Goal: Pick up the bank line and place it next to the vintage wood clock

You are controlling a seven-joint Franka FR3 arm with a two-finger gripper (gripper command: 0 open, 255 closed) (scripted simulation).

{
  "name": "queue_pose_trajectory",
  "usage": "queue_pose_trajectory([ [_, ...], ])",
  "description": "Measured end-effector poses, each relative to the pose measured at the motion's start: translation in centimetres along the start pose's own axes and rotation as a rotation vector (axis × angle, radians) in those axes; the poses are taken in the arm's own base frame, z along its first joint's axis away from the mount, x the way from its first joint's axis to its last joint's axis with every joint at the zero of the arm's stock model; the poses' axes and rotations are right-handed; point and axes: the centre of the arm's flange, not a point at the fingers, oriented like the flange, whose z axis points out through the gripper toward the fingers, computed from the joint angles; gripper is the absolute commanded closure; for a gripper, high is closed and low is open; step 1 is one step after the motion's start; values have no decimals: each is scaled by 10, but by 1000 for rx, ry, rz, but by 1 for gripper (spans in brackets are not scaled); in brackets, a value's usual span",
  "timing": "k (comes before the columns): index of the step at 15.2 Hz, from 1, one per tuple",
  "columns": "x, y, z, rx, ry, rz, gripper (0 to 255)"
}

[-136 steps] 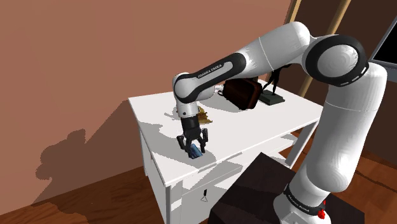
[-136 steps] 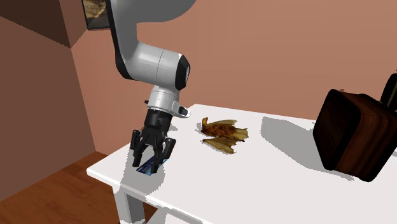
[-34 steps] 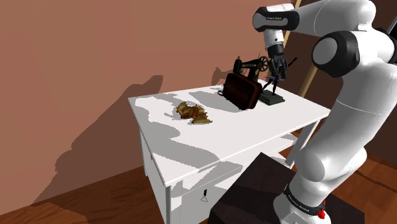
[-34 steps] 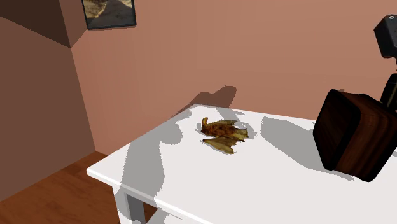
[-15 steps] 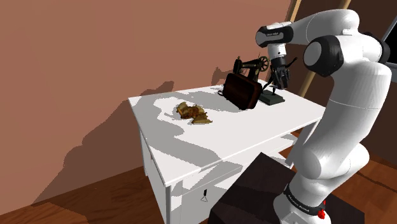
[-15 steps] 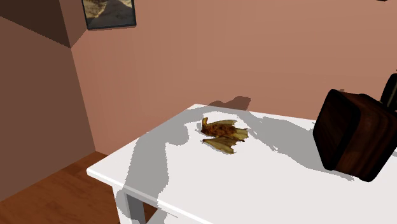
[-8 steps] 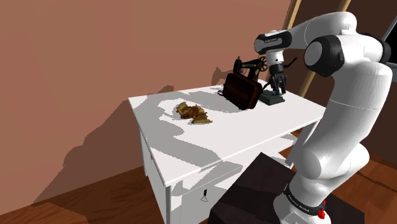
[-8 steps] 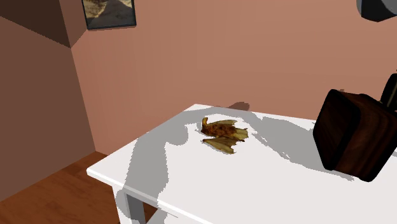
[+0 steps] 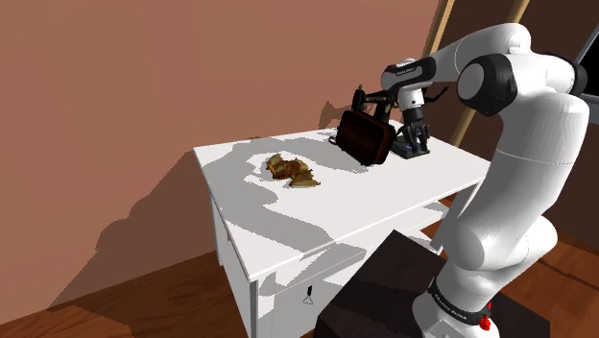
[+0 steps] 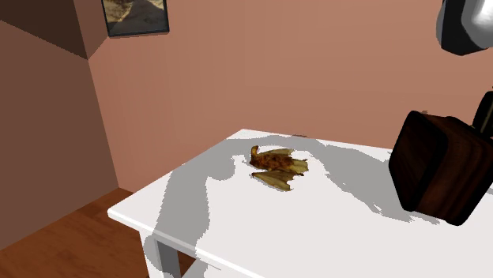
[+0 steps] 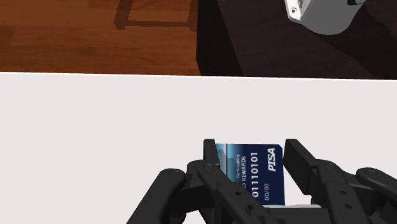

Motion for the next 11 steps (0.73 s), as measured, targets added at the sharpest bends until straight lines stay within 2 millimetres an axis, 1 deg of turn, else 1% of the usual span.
queue_pose_trajectory([
  [11,32,0,49,0,0,0,255],
])
